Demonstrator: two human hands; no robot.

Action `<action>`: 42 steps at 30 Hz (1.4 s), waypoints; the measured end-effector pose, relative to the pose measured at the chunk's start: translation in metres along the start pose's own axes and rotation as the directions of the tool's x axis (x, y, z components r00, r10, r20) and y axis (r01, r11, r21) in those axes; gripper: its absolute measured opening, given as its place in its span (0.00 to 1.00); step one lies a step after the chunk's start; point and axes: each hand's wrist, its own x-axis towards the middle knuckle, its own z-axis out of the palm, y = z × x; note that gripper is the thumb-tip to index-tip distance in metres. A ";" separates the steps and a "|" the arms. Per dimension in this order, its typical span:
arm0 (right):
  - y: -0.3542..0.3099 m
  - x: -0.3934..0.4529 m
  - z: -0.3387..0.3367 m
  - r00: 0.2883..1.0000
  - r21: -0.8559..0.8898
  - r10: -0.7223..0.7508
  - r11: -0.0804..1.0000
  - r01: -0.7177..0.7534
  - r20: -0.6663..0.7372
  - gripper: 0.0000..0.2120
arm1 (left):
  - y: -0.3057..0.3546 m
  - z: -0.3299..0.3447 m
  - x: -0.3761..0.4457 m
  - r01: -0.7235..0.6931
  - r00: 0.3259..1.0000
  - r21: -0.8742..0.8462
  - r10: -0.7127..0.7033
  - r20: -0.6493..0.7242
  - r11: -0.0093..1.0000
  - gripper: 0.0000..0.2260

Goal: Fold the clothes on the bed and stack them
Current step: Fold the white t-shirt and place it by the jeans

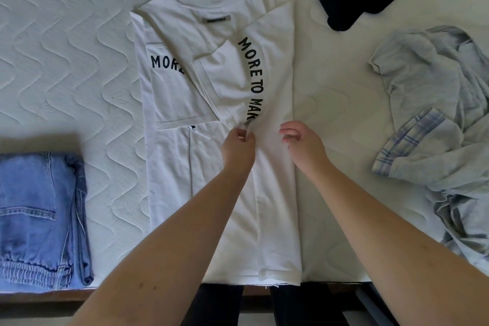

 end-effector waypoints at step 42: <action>0.079 -0.075 -0.017 0.984 -0.492 0.129 0.869 -0.054 0.121 0.10 | -0.136 0.011 -0.112 0.052 0.928 0.022 -0.056 0.368 0.998 0.07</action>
